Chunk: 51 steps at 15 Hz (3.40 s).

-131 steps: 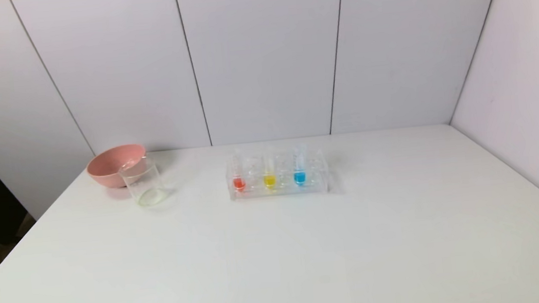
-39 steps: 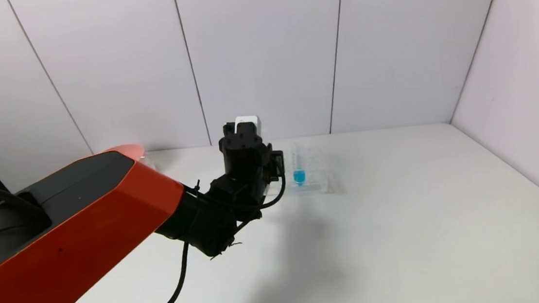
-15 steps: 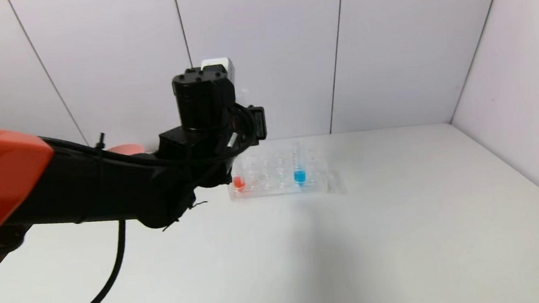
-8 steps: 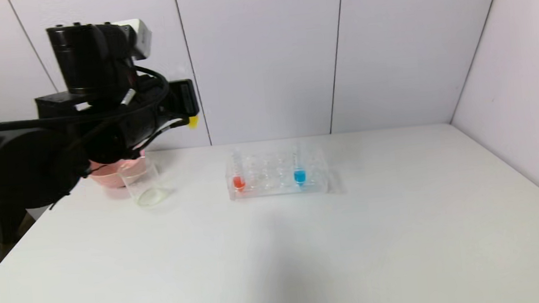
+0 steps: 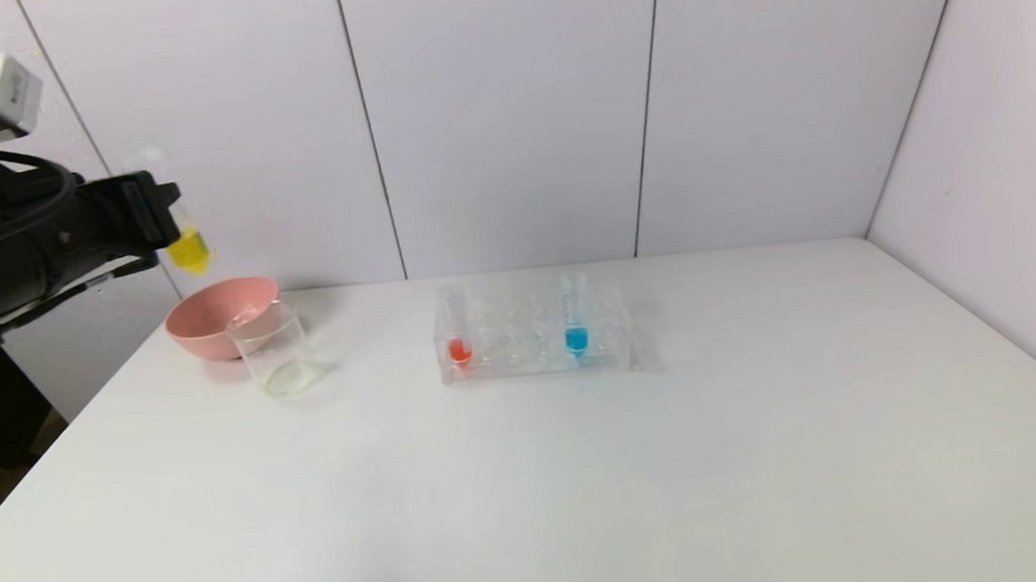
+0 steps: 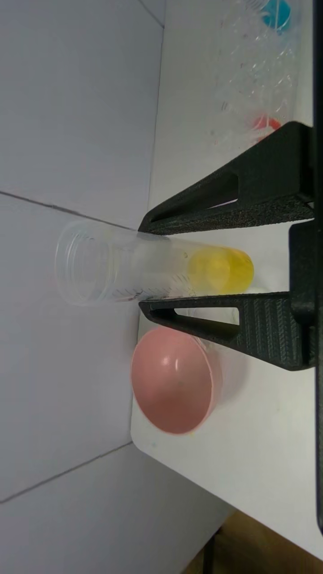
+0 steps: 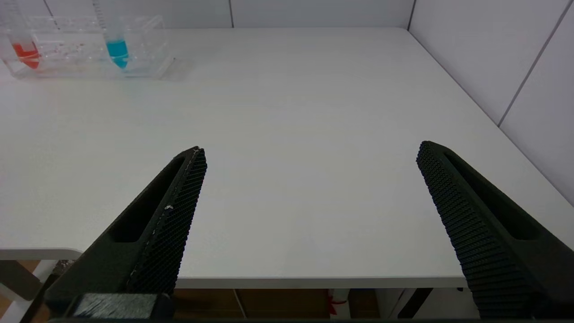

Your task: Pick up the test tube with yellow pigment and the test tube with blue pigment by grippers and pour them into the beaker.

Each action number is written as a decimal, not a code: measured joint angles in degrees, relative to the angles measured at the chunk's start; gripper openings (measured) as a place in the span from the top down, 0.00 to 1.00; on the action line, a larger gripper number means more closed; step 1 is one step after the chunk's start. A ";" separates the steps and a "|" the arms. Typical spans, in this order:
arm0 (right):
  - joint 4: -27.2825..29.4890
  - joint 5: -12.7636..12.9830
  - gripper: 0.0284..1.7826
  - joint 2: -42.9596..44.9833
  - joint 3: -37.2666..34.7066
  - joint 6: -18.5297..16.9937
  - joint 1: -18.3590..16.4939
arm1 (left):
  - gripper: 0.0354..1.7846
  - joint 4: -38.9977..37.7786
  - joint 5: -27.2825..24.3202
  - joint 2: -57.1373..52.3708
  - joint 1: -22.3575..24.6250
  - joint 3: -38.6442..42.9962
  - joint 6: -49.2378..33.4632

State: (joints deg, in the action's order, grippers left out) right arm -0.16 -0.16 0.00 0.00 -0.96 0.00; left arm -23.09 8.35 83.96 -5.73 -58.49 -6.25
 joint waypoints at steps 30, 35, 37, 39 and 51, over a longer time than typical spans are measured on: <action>0.00 0.00 0.04 0.00 0.00 0.00 0.00 | 0.78 -0.61 -30.04 7.47 23.25 -2.39 17.02; 0.00 0.02 0.04 0.00 0.00 0.00 0.00 | 0.78 3.61 -43.57 14.71 27.09 -8.16 29.51; 0.00 0.00 0.04 0.00 0.00 0.00 0.00 | 0.78 7.27 -48.57 18.10 28.14 -12.46 36.32; 0.00 0.00 0.04 0.00 0.00 0.00 0.00 | 0.78 11.00 -52.26 21.36 28.86 -16.92 43.57; 0.00 0.00 0.04 0.00 0.00 0.00 0.00 | 0.78 37.78 -51.63 30.67 27.77 -38.36 83.54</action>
State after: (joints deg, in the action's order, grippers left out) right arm -0.16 -0.16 0.00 0.00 -0.96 0.00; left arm 14.69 -43.28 114.63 22.04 -96.85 77.29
